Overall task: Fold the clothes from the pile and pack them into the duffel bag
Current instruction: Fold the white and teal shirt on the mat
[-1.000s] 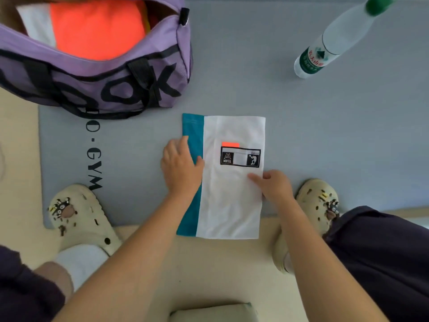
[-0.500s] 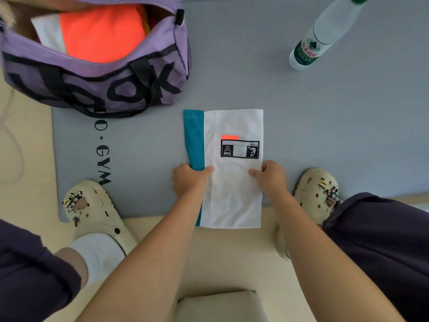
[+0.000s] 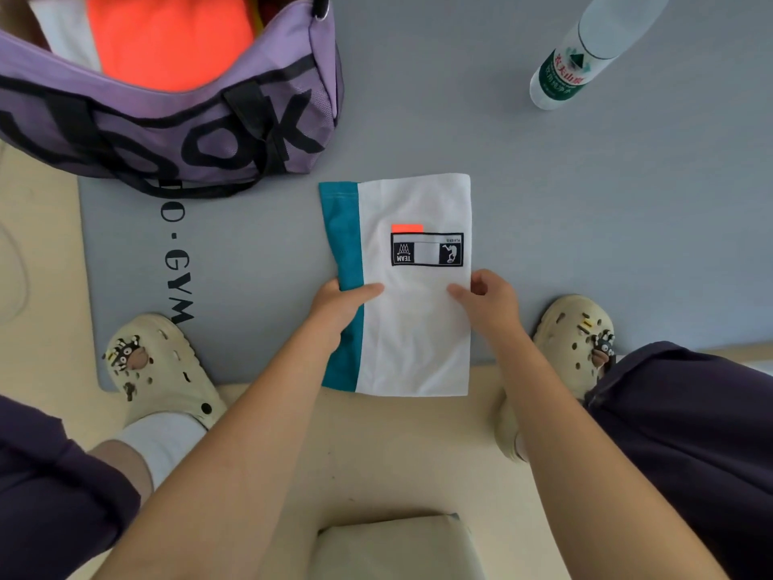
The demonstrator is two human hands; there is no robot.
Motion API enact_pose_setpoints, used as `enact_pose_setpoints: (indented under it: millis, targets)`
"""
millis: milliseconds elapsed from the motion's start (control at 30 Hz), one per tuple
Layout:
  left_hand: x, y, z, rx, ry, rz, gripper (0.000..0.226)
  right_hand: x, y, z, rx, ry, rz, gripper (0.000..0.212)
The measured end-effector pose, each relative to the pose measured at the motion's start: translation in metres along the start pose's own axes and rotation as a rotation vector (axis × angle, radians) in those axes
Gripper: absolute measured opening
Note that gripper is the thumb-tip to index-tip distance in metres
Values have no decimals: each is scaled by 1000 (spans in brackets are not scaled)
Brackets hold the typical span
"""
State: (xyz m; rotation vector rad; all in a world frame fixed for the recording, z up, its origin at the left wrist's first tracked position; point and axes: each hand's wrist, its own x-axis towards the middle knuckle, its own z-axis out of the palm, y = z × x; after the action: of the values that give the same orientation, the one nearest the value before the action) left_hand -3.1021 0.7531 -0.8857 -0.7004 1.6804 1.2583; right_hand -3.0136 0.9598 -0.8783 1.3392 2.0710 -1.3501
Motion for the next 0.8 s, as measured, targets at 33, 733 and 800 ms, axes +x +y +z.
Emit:
enact_pose_setpoints:
  millis: [33, 733, 800]
  targets:
    - [2, 1, -3, -19, -15, -30, 33, -1, -1, -2, 8, -14, 1, 18]
    - [-14, 86, -25, -275, -83, 496, 49, -4, -85, -51, 531, -189, -285, 17]
    - [-14, 89, -31, -114, -76, 502, 40, -3, -89, -52, 333, -195, -352, 29]
